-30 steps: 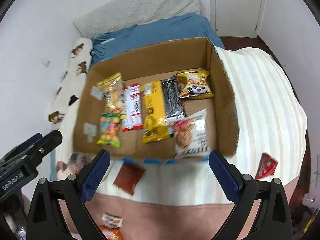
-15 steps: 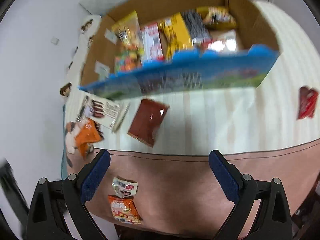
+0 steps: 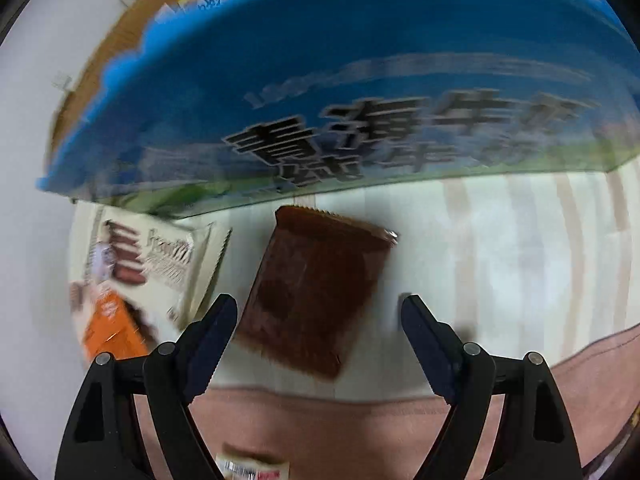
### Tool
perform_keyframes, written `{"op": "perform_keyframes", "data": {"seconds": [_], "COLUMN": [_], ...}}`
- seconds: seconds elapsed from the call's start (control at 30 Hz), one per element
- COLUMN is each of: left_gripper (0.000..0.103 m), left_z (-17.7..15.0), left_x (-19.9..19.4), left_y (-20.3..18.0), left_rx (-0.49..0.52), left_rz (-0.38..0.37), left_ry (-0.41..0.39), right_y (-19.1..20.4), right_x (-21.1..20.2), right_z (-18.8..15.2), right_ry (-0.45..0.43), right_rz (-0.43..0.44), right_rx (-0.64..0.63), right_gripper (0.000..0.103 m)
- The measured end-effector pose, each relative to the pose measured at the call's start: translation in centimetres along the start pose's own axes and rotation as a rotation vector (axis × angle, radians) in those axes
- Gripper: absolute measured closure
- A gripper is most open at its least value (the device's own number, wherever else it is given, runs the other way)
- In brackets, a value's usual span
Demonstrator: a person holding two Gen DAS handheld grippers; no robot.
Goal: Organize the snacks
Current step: 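Grasp the brown wafer packet with the right tool while the left grasps the orange Cuicuijiao bag, then carry both bags into the box and open both tools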
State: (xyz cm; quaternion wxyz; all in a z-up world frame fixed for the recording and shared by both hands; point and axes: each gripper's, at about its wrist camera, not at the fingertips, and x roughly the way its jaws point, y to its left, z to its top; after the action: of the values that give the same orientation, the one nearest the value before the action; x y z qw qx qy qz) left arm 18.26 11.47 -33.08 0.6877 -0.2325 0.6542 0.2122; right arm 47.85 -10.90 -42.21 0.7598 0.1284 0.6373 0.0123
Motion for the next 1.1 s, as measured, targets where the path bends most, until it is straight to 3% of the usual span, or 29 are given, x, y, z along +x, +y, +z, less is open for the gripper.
{"op": "perform_keyframes", "data": {"seconds": [0.07, 0.13, 0.23, 0.4, 0.5, 0.7, 0.9, 1.0, 1.1], "left_gripper": [0.017, 0.017, 0.017, 0.017, 0.017, 0.017, 0.018, 0.041, 0.049], "left_z": [0.0, 0.0, -0.3, -0.6, -1.3, -2.4, -2.4, -1.6, -1.3], "left_x": [-0.1, -0.1, -0.2, 0.1, 1.0, 3.4, 5.8, 5.6, 5.2], "left_y": [0.0, 0.1, -0.3, -1.5, -2.7, -5.5, -6.4, -6.6, -7.1], "left_rx": [0.000, 0.007, 0.029, 0.093, 0.136, 0.214, 0.212, 0.218, 0.226], "left_rz": [-0.001, -0.008, -0.050, -0.079, -0.084, -0.057, -0.047, -0.027, -0.024], "left_ry": [0.003, 0.009, 0.038, 0.091, 0.142, 0.219, 0.244, 0.211, 0.195], "right_y": [0.6, 1.2, 1.6, -0.1, -2.0, -5.3, -7.6, -8.9, -9.6], "right_x": [0.8, 1.2, 1.2, 0.8, 0.3, -0.2, 0.2, 0.5, 0.7], "right_z": [0.0, -0.2, -1.5, -6.3, -8.9, -11.9, -11.0, -10.1, -9.4], "right_ry": [-0.010, -0.026, -0.027, 0.054, 0.095, 0.135, 0.170, 0.175, 0.165], "right_rz": [-0.051, -0.093, -0.106, -0.097, -0.094, -0.074, 0.007, 0.034, 0.013], "right_rx": [-0.017, -0.057, -0.181, -0.379, -0.414, -0.392, -0.270, -0.177, -0.146], "right_gripper": [0.021, 0.032, 0.036, 0.036, 0.036, 0.036, 0.031, 0.031, 0.031]}}
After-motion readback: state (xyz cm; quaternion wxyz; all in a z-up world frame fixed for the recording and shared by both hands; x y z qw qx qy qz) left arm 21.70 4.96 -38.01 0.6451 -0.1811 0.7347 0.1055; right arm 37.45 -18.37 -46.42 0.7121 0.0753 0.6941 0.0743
